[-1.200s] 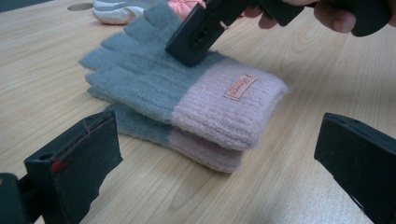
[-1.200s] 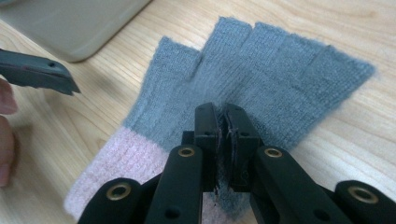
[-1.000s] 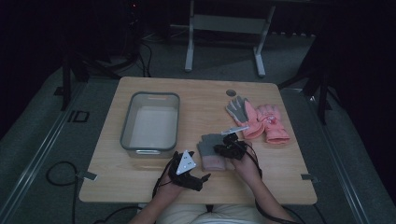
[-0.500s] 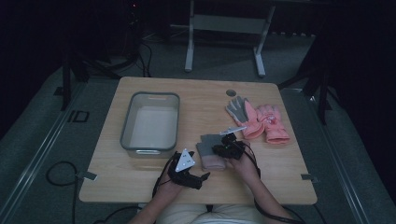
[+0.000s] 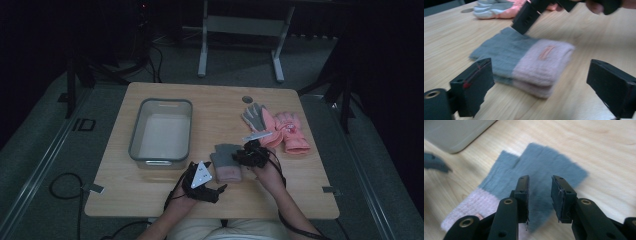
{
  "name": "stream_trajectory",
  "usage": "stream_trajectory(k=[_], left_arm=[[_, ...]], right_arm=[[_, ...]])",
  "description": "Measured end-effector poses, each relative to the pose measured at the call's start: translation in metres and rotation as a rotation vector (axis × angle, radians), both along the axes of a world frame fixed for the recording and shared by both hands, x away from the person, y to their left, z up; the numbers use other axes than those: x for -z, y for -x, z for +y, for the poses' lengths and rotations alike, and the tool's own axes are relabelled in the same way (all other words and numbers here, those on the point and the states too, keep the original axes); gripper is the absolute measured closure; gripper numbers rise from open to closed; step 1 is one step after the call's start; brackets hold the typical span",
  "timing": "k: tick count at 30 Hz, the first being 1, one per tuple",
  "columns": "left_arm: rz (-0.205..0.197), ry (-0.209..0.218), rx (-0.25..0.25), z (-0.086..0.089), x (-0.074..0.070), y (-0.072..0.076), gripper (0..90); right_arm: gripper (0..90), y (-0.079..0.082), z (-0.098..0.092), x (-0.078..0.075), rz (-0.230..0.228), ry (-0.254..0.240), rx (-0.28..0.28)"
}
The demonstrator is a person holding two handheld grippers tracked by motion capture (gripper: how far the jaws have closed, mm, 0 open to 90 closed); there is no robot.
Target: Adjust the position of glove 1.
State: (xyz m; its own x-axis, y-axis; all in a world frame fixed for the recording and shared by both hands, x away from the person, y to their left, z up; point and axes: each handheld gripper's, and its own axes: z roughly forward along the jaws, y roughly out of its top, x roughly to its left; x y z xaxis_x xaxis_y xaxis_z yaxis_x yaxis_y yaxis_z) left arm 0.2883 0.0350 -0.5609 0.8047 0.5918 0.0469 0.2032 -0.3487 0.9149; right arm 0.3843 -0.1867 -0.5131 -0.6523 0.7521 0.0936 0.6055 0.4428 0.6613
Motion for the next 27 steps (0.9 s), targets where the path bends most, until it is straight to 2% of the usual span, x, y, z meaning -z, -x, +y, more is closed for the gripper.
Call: stream_trajectory(k=[2, 4, 5, 6, 7, 8, 10, 12, 14, 16, 17, 20, 27], left_arm=[[0.012, 0.002, 0.008, -0.003, -0.006, -0.001, 8.5], [0.044, -0.042, 0.005, -0.007, -0.012, -0.003, 9.6], [0.046, -0.067, 0.003, -0.009, -0.013, -0.003, 9.6], [0.047, -0.088, 0.027, -0.011, -0.013, -0.004, 10.0], [0.057, -0.093, 0.069, -0.012, -0.013, -0.005, 9.8], [0.067, -0.092, 0.083, -0.014, -0.012, -0.007, 8.4], [0.080, -0.095, 0.099, -0.018, -0.010, -0.010, 7.4], [0.061, -0.123, 0.100, -0.022, -0.009, -0.011, 7.9], [0.051, -0.136, 0.116, -0.025, -0.011, -0.013, 12.6], [0.051, -0.136, 0.116, -0.025, -0.011, -0.013, 13.5], [0.041, -0.187, 0.156, -0.031, -0.011, -0.018, 15.2], [0.049, -0.233, 0.171, -0.034, -0.008, -0.024, 17.8], [0.035, -0.314, 0.141, -0.039, -0.002, -0.027, 25.7]], right_arm=[[67.7, -0.003, -0.007, -0.005, -0.009, -0.007, 0.008], [68.1, -0.007, -0.013, -0.010, -0.017, -0.012, 0.016], [68.2, -0.009, -0.015, -0.013, -0.020, -0.013, 0.019], [68.2, -0.011, -0.018, -0.015, -0.024, -0.018, 0.020], [68.2, -0.013, -0.019, -0.017, -0.024, -0.028, 0.020], [68.3, -0.015, -0.021, -0.018, -0.024, -0.036, 0.023], [68.3, -0.019, -0.022, -0.019, -0.018, -0.038, 0.027], [68.3, -0.024, -0.021, -0.018, -0.008, -0.040, 0.031], [67.7, -0.029, -0.020, -0.015, -0.001, -0.040, 0.032], [67.7, -0.031, -0.019, -0.014, 0.010, -0.039, 0.034], [60.5, -0.037, -0.016, -0.008, 0.027, -0.033, 0.034], [57.6, -0.044, -0.012, 0.000, 0.044, -0.026, 0.034], [51.9, -0.054, -0.008, 0.020, 0.101, -0.019, 0.055]])
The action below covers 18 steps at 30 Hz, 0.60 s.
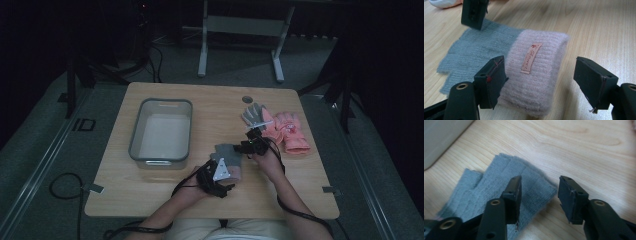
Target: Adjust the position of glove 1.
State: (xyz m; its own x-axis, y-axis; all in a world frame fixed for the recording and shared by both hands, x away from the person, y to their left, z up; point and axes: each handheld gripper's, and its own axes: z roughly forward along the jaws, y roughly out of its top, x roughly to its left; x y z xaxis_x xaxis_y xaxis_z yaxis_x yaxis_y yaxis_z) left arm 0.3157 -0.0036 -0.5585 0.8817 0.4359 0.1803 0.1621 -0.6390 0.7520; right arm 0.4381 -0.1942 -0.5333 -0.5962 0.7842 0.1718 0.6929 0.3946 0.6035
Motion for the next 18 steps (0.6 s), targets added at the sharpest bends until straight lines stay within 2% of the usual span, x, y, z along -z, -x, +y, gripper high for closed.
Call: stream_trajectory(k=[3, 7, 10, 13, 18], left_arm=[[0.002, -0.062, -0.016, -0.003, 0.003, -0.004, 26.7], [0.013, -0.093, -0.016, -0.003, 0.001, -0.011, 35.5], [0.023, -0.098, -0.010, 0.000, -0.002, -0.014, 43.7], [0.032, -0.085, 0.004, 0.003, -0.004, -0.016, 50.5], [0.037, -0.082, 0.008, 0.003, -0.007, -0.016, 61.2]], right_arm=[[50.5, 0.000, 0.005, 0.007, 0.013, 0.015, -0.010], [51.1, -0.001, 0.005, 0.011, 0.030, -0.016, 0.009], [51.5, 0.000, 0.006, 0.011, 0.025, -0.018, 0.008], [55.1, 0.001, 0.010, 0.011, 0.030, -0.015, 0.003], [71.0, 0.000, 0.014, 0.011, 0.070, -0.061, -0.017]])
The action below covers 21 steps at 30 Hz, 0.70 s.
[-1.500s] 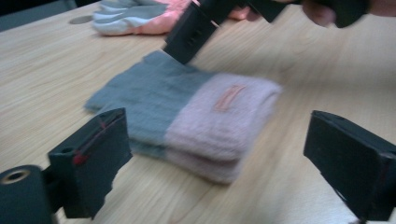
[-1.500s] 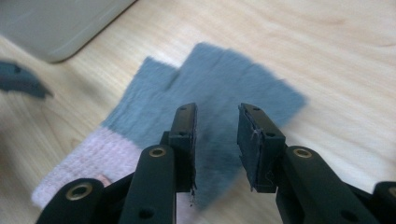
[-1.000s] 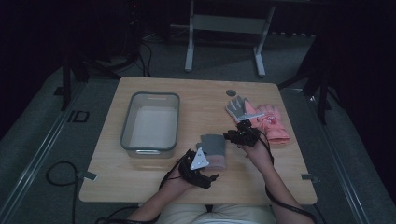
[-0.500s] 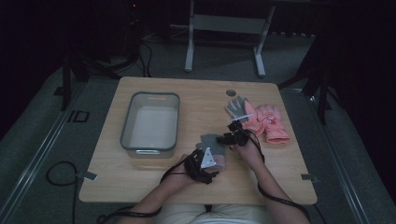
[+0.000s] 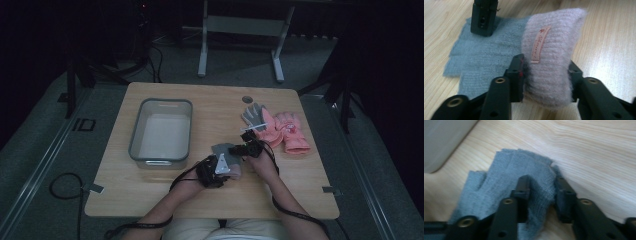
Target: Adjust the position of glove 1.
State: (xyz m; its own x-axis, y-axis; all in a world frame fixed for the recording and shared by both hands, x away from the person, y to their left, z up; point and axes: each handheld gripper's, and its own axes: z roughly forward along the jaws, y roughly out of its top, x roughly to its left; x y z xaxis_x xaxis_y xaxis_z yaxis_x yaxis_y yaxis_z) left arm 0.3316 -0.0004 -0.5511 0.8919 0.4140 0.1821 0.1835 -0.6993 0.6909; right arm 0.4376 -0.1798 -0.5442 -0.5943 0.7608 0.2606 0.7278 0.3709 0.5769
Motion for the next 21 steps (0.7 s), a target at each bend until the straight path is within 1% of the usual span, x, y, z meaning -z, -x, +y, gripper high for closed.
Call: stream_trajectory(k=[1, 3, 5, 6, 7, 8, 9, 12, 14, 15, 16, 17, 18, 21], left_arm=[[0.001, -0.002, 0.000, 0.000, -0.001, 0.000, 62.5], [-0.003, -0.009, 0.001, -0.001, -0.002, 0.001, 63.7], [0.006, -0.003, -0.009, -0.001, -0.003, 0.001, 65.1], [0.006, -0.003, -0.009, -0.001, -0.003, 0.001, 65.5], [0.006, -0.003, -0.009, -0.001, -0.003, 0.001, 65.5], [0.002, -0.020, -0.002, 0.000, -0.008, 0.001, 66.0], [0.001, -0.022, -0.003, 0.000, -0.010, 0.001, 66.0], [-0.006, -0.001, 0.000, 0.002, -0.018, 0.000, 65.9], [-0.014, -0.007, 0.011, 0.003, -0.024, 0.000, 65.9], [-0.014, -0.007, 0.011, 0.003, -0.024, 0.000, 65.9], [-0.018, -0.002, 0.019, 0.005, -0.031, -0.001, 66.0], [-0.017, -0.008, 0.025, 0.005, -0.034, -0.001, 66.0], [-0.028, -0.011, 0.029, 0.006, -0.037, -0.001, 66.0], [-0.042, -0.010, 0.035, 0.010, -0.047, -0.003, 66.0]], right_arm=[[73.2, 0.000, 0.001, -0.001, 0.000, -0.001, -0.006], [74.6, 0.001, 0.003, -0.003, -0.007, -0.005, -0.013], [75.6, 0.002, 0.002, -0.005, -0.015, -0.017, -0.011], [75.6, 0.002, 0.002, -0.005, -0.015, -0.017, -0.011], [75.6, 0.003, 0.001, -0.007, -0.017, -0.028, -0.009], [76.1, 0.004, 0.000, -0.012, -0.021, -0.040, -0.007], [76.2, 0.004, -0.001, -0.015, -0.025, -0.050, -0.007], [76.2, 0.006, -0.003, -0.024, -0.043, -0.062, -0.002], [76.3, 0.007, -0.004, -0.032, -0.057, -0.069, -0.001], [76.3, 0.008, -0.004, -0.035, -0.059, -0.070, 0.000], [76.4, 0.008, -0.004, -0.038, -0.068, -0.069, 0.000], [76.4, 0.009, -0.003, -0.041, -0.075, -0.068, -0.002], [76.4, 0.009, -0.003, -0.045, -0.077, -0.071, -0.006], [76.5, 0.010, -0.001, -0.054, -0.094, -0.078, -0.005]])
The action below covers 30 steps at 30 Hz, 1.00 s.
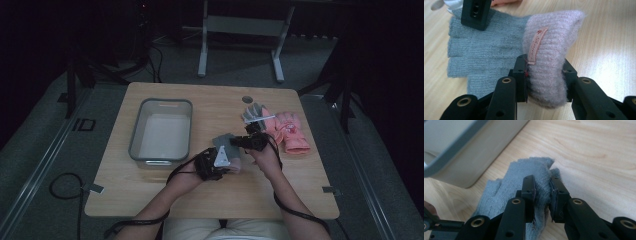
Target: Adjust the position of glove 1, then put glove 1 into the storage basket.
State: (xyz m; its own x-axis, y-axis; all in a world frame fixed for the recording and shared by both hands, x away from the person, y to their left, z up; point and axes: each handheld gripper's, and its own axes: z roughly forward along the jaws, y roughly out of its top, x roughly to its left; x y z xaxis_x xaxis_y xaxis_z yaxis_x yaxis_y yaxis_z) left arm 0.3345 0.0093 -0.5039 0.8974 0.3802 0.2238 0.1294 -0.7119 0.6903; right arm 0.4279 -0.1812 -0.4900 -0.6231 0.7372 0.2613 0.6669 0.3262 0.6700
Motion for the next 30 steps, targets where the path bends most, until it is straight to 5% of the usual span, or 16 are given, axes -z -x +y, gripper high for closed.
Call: stream_trajectory(k=[21, 30], left_arm=[[-0.083, -0.079, -0.027, 0.049, -0.065, -0.008, 65.8], [-0.091, -0.098, -0.056, 0.085, -0.077, -0.012, 65.5]], right_arm=[[76.5, -0.012, 0.052, -0.063, -0.105, -0.020, -0.057], [76.5, -0.018, 0.089, -0.078, -0.135, -0.021, -0.097]])
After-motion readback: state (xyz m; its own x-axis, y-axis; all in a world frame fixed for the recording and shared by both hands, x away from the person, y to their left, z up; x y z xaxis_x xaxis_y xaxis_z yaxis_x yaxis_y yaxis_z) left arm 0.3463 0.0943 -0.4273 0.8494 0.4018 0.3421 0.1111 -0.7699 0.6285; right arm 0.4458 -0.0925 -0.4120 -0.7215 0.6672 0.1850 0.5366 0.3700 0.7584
